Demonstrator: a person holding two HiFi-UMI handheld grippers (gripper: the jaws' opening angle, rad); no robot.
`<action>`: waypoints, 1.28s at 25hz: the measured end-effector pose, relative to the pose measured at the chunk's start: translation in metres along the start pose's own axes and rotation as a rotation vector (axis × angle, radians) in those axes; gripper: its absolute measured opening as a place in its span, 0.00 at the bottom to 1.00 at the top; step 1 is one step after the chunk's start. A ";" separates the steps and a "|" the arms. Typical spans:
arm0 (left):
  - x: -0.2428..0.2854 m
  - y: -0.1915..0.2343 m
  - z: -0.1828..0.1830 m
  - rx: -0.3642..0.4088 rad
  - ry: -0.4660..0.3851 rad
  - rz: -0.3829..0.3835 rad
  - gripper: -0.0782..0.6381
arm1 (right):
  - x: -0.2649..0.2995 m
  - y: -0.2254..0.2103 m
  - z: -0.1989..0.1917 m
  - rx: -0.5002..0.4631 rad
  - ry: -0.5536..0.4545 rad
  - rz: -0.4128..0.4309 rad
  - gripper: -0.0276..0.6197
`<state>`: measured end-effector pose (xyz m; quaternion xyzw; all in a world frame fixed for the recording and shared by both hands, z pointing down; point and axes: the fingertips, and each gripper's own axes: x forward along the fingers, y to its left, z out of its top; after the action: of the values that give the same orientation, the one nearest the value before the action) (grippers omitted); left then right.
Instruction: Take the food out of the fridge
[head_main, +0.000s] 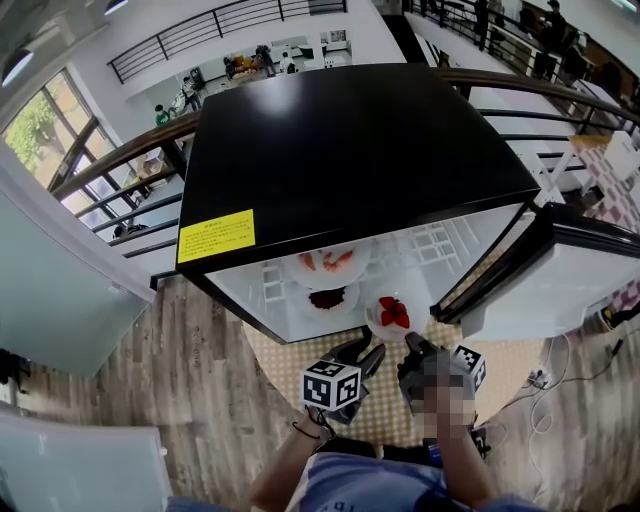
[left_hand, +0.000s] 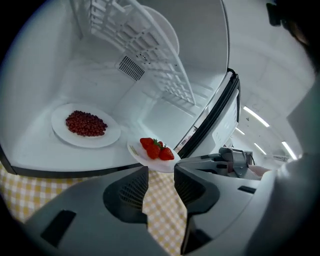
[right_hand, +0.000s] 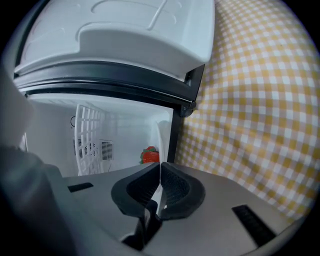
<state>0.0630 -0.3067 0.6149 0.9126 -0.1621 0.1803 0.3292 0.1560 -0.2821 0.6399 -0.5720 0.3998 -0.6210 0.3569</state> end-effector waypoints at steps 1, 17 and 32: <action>0.003 0.002 0.000 -0.020 0.005 -0.005 0.33 | -0.001 -0.001 0.000 -0.002 0.001 0.000 0.07; 0.033 0.026 0.004 -0.183 0.007 -0.022 0.37 | -0.011 -0.006 -0.006 -0.025 0.034 -0.011 0.07; 0.000 0.004 -0.005 -0.043 -0.065 0.018 0.37 | -0.038 0.006 -0.027 -0.193 0.084 0.012 0.08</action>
<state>0.0602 -0.3068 0.6206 0.9091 -0.1848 0.1502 0.3418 0.1325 -0.2480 0.6174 -0.5747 0.4759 -0.6008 0.2870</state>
